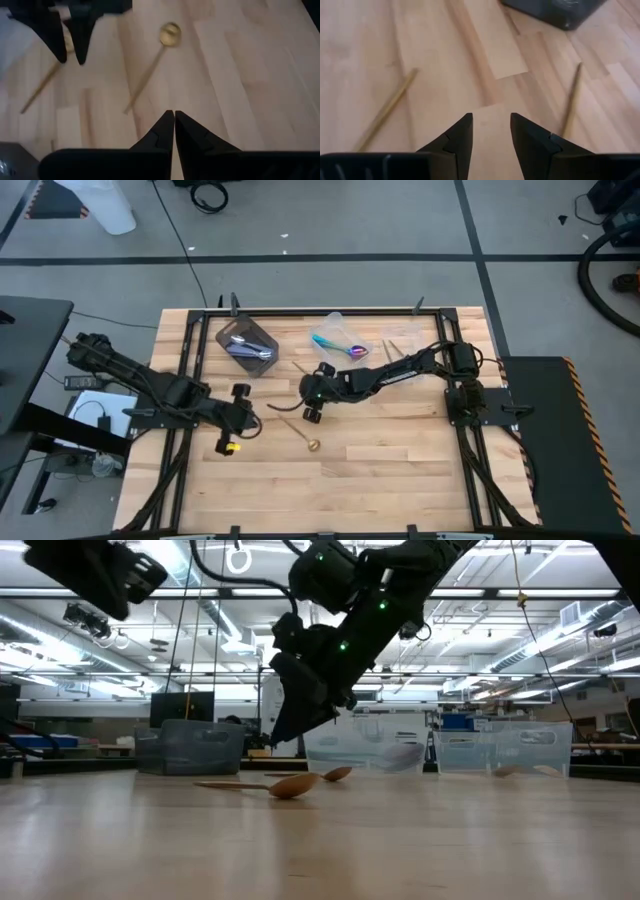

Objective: Sort silverware by color (type)
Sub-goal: Put the gold spoon into the right transparent bin

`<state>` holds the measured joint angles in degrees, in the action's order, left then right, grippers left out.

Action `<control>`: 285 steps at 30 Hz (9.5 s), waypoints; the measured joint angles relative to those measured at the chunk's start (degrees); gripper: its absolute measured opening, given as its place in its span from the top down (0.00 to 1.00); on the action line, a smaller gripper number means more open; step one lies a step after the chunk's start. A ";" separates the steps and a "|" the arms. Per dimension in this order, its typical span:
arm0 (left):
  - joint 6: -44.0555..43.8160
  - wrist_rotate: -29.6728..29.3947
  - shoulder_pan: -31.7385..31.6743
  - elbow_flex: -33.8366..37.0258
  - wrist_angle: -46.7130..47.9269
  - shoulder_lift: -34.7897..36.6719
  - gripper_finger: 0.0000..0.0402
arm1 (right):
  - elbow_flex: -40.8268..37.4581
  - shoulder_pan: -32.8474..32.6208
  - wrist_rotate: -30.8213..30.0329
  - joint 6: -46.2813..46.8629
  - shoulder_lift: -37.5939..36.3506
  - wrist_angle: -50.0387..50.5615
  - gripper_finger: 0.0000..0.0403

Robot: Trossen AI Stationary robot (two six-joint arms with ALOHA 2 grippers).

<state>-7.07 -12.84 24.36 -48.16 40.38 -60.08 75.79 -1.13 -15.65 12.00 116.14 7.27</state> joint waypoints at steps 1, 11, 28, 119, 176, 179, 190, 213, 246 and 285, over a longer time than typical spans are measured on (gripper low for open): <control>-0.18 0.02 0.83 0.04 0.67 0.20 0.94 | 0.00 -0.63 -0.67 0.19 0.00 -0.15 0.65; 5.32 -0.10 3.87 0.04 -3.22 1.89 0.94 | 0.00 -1.26 -3.24 2.83 0.00 -0.32 0.65; 9.23 -0.42 3.78 0.00 -5.75 2.46 0.94 | 2.65 5.28 -5.51 -5.05 5.44 2.19 0.65; 17.20 -13.31 3.72 0.02 -17.06 2.39 0.94 | 10.40 -11.14 4.15 8.40 10.72 12.37 0.96; 15.13 -13.46 3.72 0.02 -11.61 2.33 0.94 | 10.25 1.32 -20.10 13.12 -19.04 57.41 0.96; 15.12 -13.46 3.72 0.02 -11.65 2.35 0.94 | 9.59 2.54 -20.76 14.29 -19.05 60.03 0.96; 14.86 -13.47 3.72 0.02 -10.43 2.33 0.94 | -0.36 9.37 -20.95 20.38 -18.95 65.25 0.96; 13.55 -13.51 3.72 0.02 -8.54 2.33 0.94 | -24.21 15.39 -30.18 24.93 -28.56 54.98 0.96; 13.25 -13.49 3.72 0.02 -8.68 2.34 0.94 | -34.42 12.46 -24.93 24.39 -31.61 42.19 0.72; 13.18 -13.49 3.72 -0.04 -8.50 2.35 0.94 | -13.07 5.77 -9.97 11.39 -26.88 16.46 0.51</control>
<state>6.11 -26.33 28.08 -48.21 31.88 -57.74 62.72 4.64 -25.61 23.39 89.26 23.73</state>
